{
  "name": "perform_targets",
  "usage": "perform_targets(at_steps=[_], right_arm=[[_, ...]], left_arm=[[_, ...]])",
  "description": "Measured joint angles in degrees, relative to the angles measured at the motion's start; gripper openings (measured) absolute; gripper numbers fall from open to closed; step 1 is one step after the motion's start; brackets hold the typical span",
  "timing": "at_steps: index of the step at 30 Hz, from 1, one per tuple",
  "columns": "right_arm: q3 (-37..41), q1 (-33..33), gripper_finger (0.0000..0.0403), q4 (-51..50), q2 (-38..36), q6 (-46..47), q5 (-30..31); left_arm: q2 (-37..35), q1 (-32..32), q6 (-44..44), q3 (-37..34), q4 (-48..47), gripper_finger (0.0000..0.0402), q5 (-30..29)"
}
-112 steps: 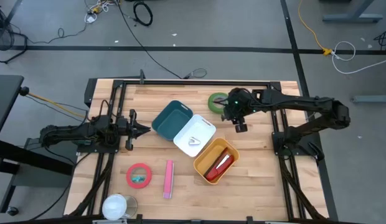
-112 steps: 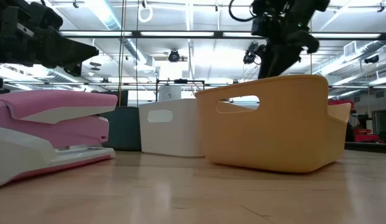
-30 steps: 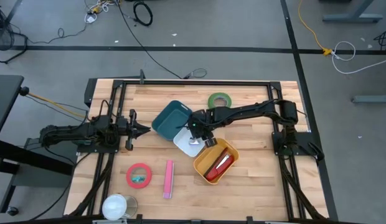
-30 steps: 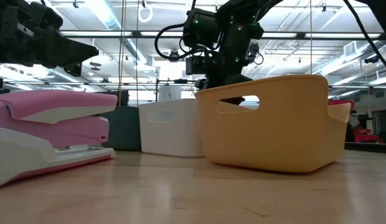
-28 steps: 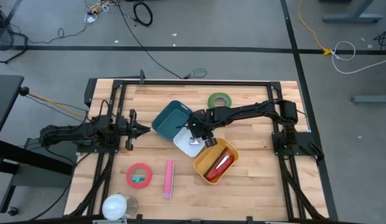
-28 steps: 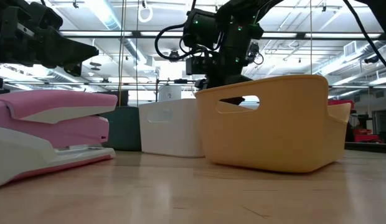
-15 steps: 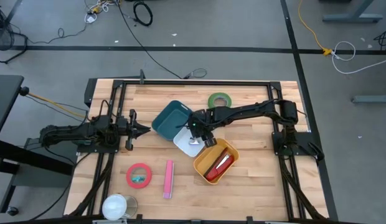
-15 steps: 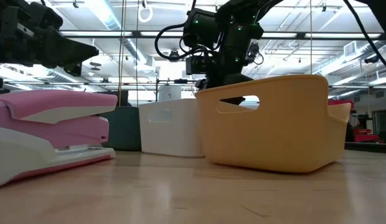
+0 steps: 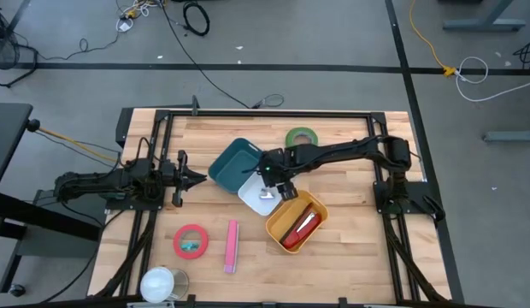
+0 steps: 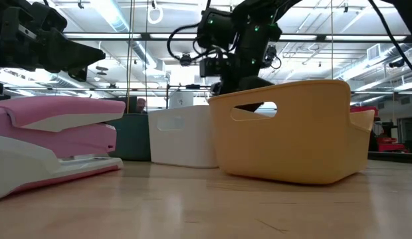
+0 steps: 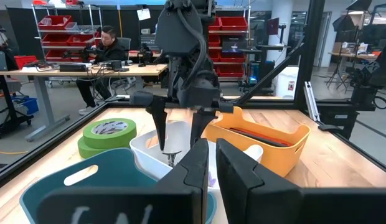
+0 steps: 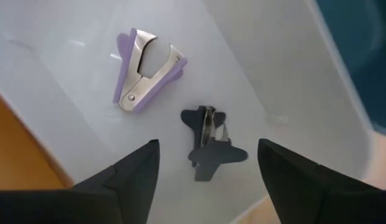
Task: Pick and place Stapler, Stapler remover, tape
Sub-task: Put the green tape into the blue bin
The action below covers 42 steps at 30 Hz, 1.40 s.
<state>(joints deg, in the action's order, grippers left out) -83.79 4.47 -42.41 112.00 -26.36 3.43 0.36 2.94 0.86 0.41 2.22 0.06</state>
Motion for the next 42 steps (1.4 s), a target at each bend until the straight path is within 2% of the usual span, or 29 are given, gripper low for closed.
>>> perform_targets(at_steps=[7, 16, 22, 33, 39, 42], right_arm=[[0.0, 0.8, 0.0272, -0.9, -6.4, -0.4, 0.0], [0.0, 4.8, 0.0272, -4.5, -13.2, -0.4, 0.0], [0.0, 8.1, 0.0272, -5.5, -15.1, -0.6, 0.0], [0.2, 14.0, 0.0272, -8.6, -15.6, -6.5, 0.1], [3.9, 17.3, 0.0272, -7.6, -16.3, -8.6, -5.2], [6.2, 19.2, 0.0272, -7.4, -16.4, -10.1, -5.8]], left_arm=[[0.0, 0.0, 0.0, 0.0, 0.0, 0.0037, 0.0], [0.0, 0.0, 0.0, 0.0, 0.0, 0.0037, 0.0], [0.0, 0.0, 0.0, 0.0, 0.0, 0.0037, 0.0], [0.0, 0.0, 0.0, 0.0, 0.0, 0.0037, 0.0], [0.0, 0.0, 0.0, 0.0, 0.0, 0.0037, 0.0], [0.0, 0.0, 0.0, 0.0, 0.0, 0.0037, 0.0]])
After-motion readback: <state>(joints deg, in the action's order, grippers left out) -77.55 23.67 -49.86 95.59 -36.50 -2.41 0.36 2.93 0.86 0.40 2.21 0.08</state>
